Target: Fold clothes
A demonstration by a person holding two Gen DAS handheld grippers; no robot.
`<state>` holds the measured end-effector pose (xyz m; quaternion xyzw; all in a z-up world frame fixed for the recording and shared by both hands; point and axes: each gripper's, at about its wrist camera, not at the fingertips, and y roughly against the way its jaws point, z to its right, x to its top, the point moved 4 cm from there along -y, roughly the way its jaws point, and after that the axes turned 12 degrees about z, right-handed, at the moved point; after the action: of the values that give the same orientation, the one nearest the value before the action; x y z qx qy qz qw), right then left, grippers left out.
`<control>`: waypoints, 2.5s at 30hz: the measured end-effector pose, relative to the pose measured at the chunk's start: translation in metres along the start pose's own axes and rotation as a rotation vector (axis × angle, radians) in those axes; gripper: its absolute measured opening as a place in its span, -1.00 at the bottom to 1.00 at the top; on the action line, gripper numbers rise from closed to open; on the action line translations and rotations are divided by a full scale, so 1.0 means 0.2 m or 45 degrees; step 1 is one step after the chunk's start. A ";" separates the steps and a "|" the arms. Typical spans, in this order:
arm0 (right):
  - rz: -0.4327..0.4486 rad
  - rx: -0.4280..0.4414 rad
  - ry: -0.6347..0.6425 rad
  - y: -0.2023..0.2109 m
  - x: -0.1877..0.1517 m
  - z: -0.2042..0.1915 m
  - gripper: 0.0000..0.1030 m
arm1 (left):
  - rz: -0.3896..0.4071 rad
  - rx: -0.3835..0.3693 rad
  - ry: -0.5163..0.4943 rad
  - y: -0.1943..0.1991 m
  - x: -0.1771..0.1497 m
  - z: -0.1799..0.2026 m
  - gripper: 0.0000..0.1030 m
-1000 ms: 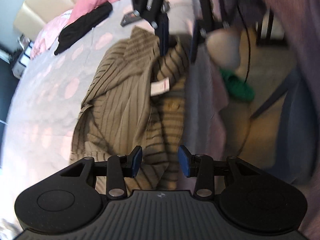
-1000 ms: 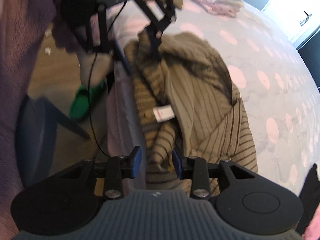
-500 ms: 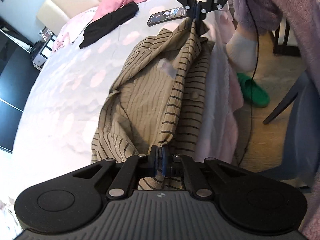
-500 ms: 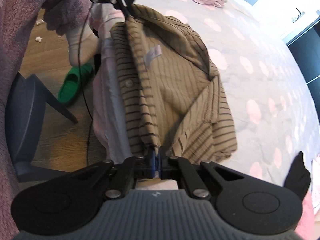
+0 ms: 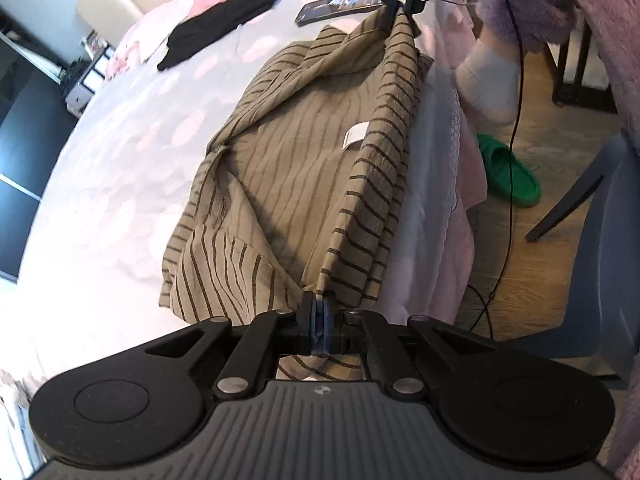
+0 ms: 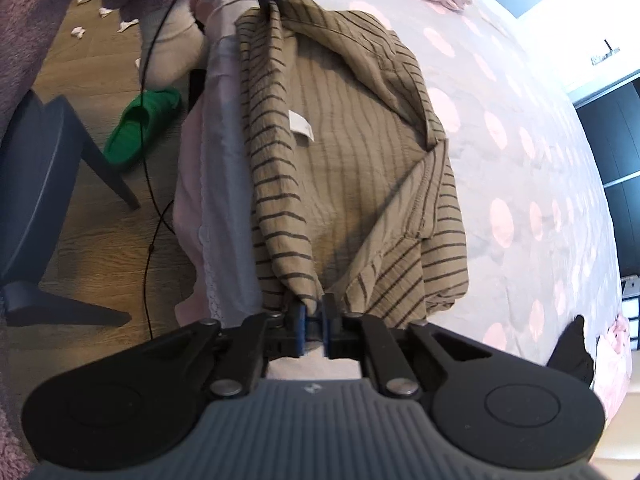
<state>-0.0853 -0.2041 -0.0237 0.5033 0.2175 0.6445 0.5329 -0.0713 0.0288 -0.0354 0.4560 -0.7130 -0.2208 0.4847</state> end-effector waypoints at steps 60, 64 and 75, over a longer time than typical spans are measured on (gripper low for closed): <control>0.200 -0.053 -0.022 -0.06 0.06 -0.22 -0.29 | 0.150 -0.049 -0.146 0.02 0.00 0.22 -0.36; 0.293 -0.140 -0.197 0.03 0.10 -0.10 -0.32 | 0.242 -0.005 0.008 0.11 0.08 0.14 -0.28; 0.192 -0.267 -0.713 -0.11 -0.04 0.15 -0.92 | 0.125 0.212 0.557 -0.04 -0.02 -0.27 -0.50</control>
<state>-0.0484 -0.2117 -0.0327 0.6183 -0.0433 0.5375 0.5718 -0.0199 0.0355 -0.0198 0.4962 -0.6282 -0.0334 0.5984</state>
